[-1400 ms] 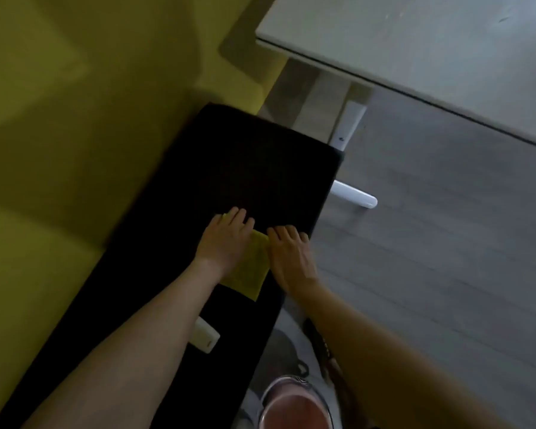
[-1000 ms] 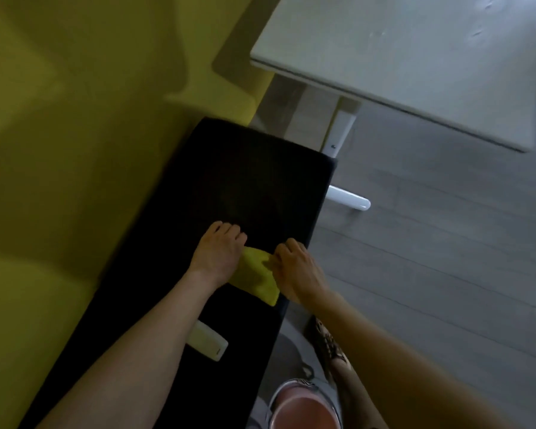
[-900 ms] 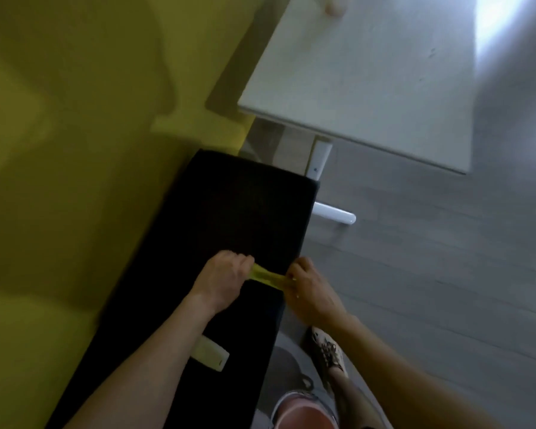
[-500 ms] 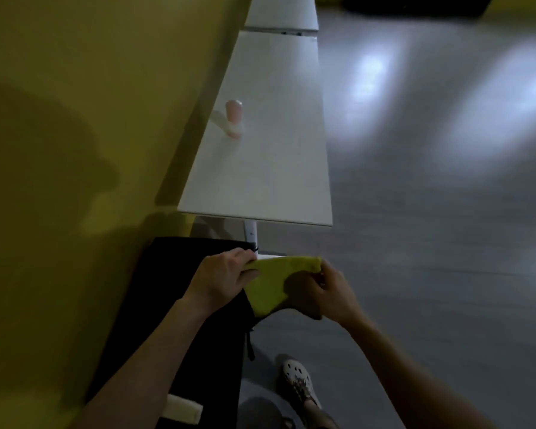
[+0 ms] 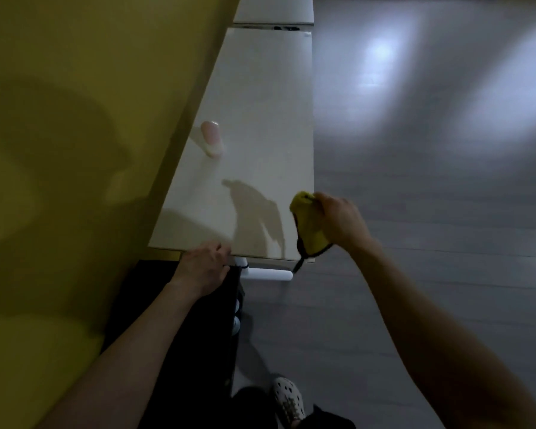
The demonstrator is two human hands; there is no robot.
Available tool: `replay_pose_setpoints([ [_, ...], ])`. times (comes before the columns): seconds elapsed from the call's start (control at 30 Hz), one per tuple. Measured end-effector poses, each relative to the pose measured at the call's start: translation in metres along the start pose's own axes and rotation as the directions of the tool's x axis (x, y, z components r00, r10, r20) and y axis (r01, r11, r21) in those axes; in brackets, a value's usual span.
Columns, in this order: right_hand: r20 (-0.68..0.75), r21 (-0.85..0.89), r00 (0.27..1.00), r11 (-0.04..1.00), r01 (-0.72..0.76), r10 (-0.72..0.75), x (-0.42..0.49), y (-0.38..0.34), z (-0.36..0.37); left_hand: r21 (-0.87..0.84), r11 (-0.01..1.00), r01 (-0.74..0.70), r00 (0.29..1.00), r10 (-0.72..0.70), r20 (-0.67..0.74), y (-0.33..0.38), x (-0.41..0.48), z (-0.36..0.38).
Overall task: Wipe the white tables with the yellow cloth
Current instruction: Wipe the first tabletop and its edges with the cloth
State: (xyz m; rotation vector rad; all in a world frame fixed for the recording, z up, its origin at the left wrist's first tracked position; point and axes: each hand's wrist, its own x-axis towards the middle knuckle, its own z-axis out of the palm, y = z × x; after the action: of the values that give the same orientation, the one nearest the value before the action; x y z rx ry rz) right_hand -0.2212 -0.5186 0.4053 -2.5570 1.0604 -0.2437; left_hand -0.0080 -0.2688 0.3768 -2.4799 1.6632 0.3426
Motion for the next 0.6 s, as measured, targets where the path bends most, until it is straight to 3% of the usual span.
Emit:
replay_pose_setpoints([
  [0.1, -0.197, -0.010, 0.974, 0.994, 0.110, -0.109, 0.016, -0.007, 0.005, -0.008, 1.000, 0.005, 1.000, -0.005, 0.017, 0.004, 0.018, -0.008],
  [0.17, -0.198, -0.035, 0.961, 0.981, 0.191, -0.195, 0.016, -0.011, 0.029, 0.001, 1.000, 0.003, 0.999, -0.003, 0.036, 0.004, 0.029, -0.009],
  [0.2, -0.132, -0.017, 0.969, 0.977, 0.211, -0.211, 0.016, -0.008, 0.047, 0.004, 1.000, 0.007, 0.999, -0.008, 0.051, 0.003, 0.035, -0.007],
  [0.27, 0.158, 0.004, 0.972, 0.984, 0.176, -0.174, 0.016, 0.002, 0.086, 0.014, 1.000, 0.013, 0.996, -0.014, 0.091, -0.001, 0.046, 0.000],
  [0.33, 0.472, -0.052, 0.878, 0.992, 0.118, -0.080, 0.012, 0.012, 0.125, 0.023, 1.000, 0.020, 0.990, -0.023, 0.136, -0.008, 0.056, 0.009],
  [0.37, 0.493, -0.062, 0.868, 0.994, 0.095, -0.052, 0.012, 0.016, 0.142, 0.026, 0.999, 0.024, 0.987, -0.027, 0.156, -0.013, 0.062, 0.015],
  [0.5, 0.249, -0.035, 0.966, 0.996, 0.085, -0.074, 0.043, 0.023, 0.186, 0.040, 0.998, 0.048, 0.978, -0.055, 0.202, -0.039, 0.097, 0.042],
  [0.6, 0.217, -0.096, 0.975, 0.992, 0.079, -0.057, 0.075, 0.026, 0.204, 0.014, 0.987, 0.157, 0.957, -0.156, 0.246, -0.066, 0.121, 0.066],
])
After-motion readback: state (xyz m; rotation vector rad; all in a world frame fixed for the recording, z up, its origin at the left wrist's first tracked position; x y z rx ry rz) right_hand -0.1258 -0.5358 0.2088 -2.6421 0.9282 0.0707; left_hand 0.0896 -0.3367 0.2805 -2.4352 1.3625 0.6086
